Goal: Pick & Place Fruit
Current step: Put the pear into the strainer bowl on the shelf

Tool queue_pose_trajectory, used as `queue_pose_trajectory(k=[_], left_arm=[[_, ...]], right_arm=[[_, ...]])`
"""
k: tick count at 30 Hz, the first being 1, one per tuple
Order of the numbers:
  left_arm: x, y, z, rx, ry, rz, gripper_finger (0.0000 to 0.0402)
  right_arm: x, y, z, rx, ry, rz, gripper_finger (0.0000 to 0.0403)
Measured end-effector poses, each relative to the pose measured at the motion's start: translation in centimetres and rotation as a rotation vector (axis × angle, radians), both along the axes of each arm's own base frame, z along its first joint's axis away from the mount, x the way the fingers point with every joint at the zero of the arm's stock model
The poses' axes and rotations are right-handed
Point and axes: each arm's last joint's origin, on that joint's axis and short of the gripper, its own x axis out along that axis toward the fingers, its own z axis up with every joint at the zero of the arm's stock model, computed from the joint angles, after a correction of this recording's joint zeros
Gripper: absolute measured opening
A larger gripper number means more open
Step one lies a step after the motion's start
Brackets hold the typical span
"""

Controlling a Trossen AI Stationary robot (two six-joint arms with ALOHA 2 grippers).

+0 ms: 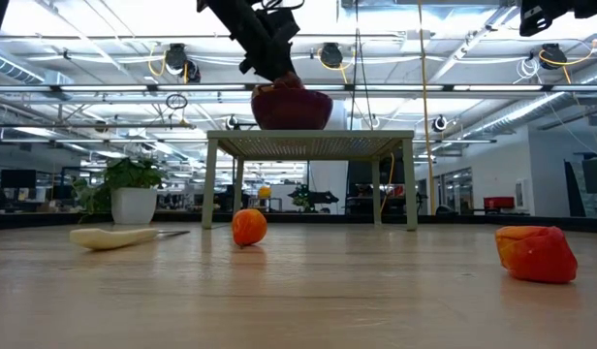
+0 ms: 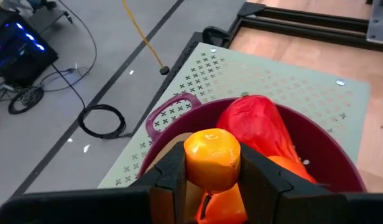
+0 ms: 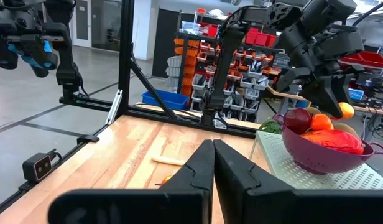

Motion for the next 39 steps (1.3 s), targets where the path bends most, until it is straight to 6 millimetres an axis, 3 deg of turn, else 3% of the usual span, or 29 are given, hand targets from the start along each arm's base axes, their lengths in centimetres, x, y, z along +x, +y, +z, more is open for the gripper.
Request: queue_pose_trajectory(k=[9, 20, 29, 39], left_arm=[[0.0, 0.0, 0.0, 0.023, 0.014, -0.019, 0.0114], [0.0, 0.0, 0.0, 0.017, 0.01, -0.014, 0.0193], [0.2, -0.2, 0.2, 0.04, 0.002, 0.005, 0.0198], [0.8, -2.8, 4.9, 0.106, -0.122, 0.034, 0.0198]], right_arm=[[0.0, 0.0, 0.0, 0.0, 0.0, 0.0, 0.0004], [0.0, 0.0, 0.0, 0.0, 0.0, 0.0, 0.0004], [0.0, 0.0, 0.0, 0.0, 0.0, 0.0, 0.0004], [0.0, 0.0, 0.0, 0.0, 0.0, 0.0, 0.0004]])
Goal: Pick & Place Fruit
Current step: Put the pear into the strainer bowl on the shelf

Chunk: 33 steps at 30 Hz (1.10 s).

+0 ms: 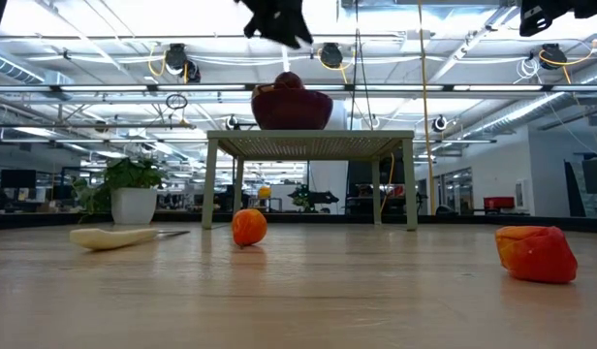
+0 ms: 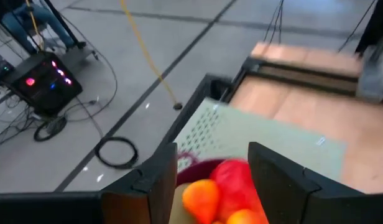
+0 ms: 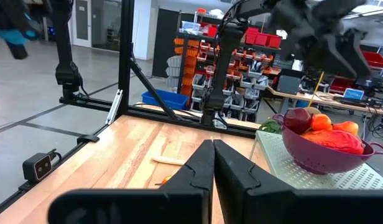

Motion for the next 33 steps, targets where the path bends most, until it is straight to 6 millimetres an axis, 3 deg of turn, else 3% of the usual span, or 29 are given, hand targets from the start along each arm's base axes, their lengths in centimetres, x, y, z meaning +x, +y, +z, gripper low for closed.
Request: queue_pose_trajectory(k=[7, 21, 33], left_arm=[[0.6, -4.2, 1.4, -0.07, -0.037, -0.024, 0.0198], [1.2, -13.9, 0.8, -0.379, -0.12, -0.065, 0.0198], [1.2, -20.7, -0.6, -0.715, -0.174, -0.013, 0.0198]], right_arm=[[0.0, 0.0, 0.0, 0.0, 0.0, 0.0, 0.0004], [0.0, 0.0, 0.0, -0.001, 0.0, 0.004, 0.0004], [0.0, 0.0, -0.3, -0.009, 0.035, 0.005, 0.0004]])
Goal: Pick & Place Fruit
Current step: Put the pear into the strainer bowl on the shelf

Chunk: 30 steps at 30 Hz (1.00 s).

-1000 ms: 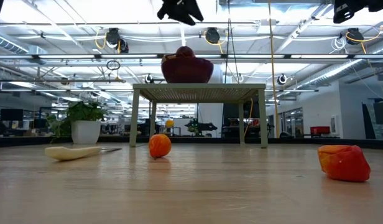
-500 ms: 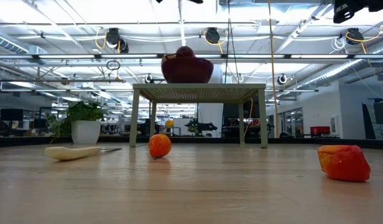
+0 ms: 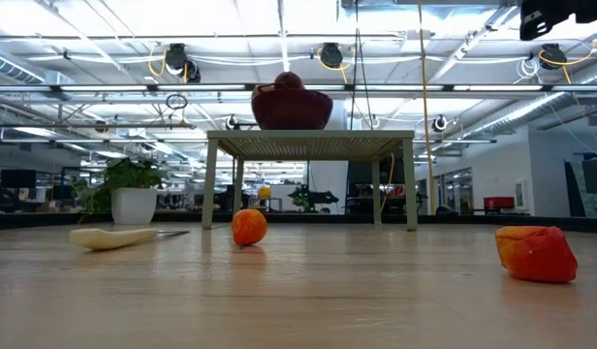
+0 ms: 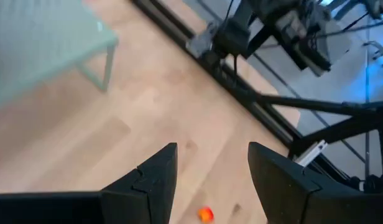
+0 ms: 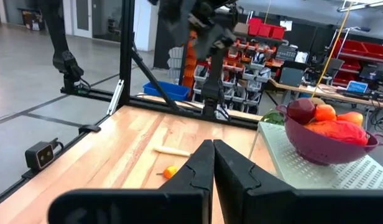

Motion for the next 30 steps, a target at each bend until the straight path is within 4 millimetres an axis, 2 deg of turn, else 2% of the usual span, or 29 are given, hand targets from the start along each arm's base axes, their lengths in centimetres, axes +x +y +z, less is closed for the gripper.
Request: queue_pose_trajectory(k=[7, 12, 18, 24, 30], left_arm=[[1.2, -2.8, -3.0, -0.11, 0.084, 0.042, 0.0198], [2.5, -4.0, -5.7, -0.158, 0.157, 0.092, 0.0198], [4.0, -4.6, -9.3, -0.212, 0.263, 0.142, 0.0198], [4.5, -4.9, -12.8, -0.235, 0.426, 0.202, 0.0198], [4.2, -5.1, -14.2, -0.284, 0.526, 0.256, 0.0198]], right_arm=[[0.0, 0.0, -0.3, -0.006, 0.025, 0.0, 0.0004], [0.0, 0.0, -0.3, -0.006, 0.025, 0.0, 0.0004], [0.0, 0.0, -0.3, -0.006, 0.026, 0.0, 0.0004], [0.0, 0.0, -0.3, -0.006, 0.025, 0.0, 0.0004], [-0.2, 0.0, -0.2, 0.049, 0.02, 0.003, 0.0004]])
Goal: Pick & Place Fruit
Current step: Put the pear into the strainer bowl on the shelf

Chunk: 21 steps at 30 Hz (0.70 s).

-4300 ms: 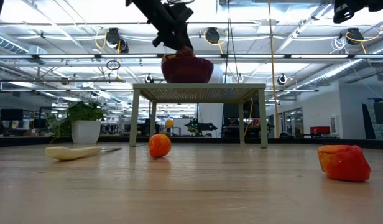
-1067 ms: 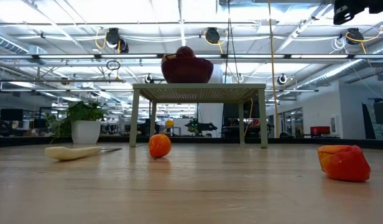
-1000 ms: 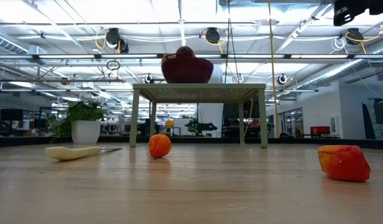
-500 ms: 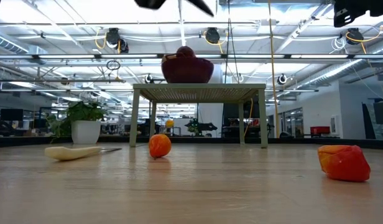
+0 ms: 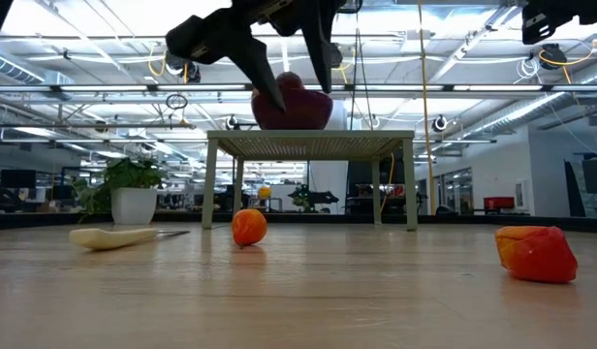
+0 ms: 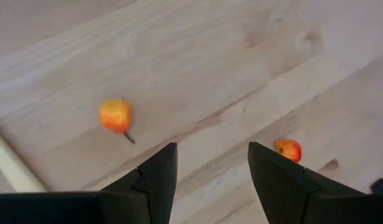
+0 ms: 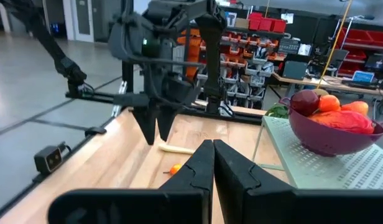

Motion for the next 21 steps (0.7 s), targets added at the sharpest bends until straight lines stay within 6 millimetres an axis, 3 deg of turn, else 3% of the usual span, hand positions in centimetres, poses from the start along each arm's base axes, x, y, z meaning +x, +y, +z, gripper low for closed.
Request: queue_pose_trajectory(k=[10, 15, 21], left_arm=[[0.1, 0.1, -0.5, 0.012, 0.018, 0.012, 0.0198], [-0.2, 0.2, -0.9, 0.006, 0.043, 0.051, 0.0198], [-1.0, 0.5, -2.7, 0.001, 0.125, 0.125, 0.0198]], right_arm=[[-1.5, 0.0, -0.1, 0.04, -0.041, 0.128, 0.0004], [-1.2, 0.1, -0.5, 0.034, -0.028, 0.132, 0.0004], [0.4, 0.5, -2.3, 0.048, -0.063, 0.136, 0.0004]])
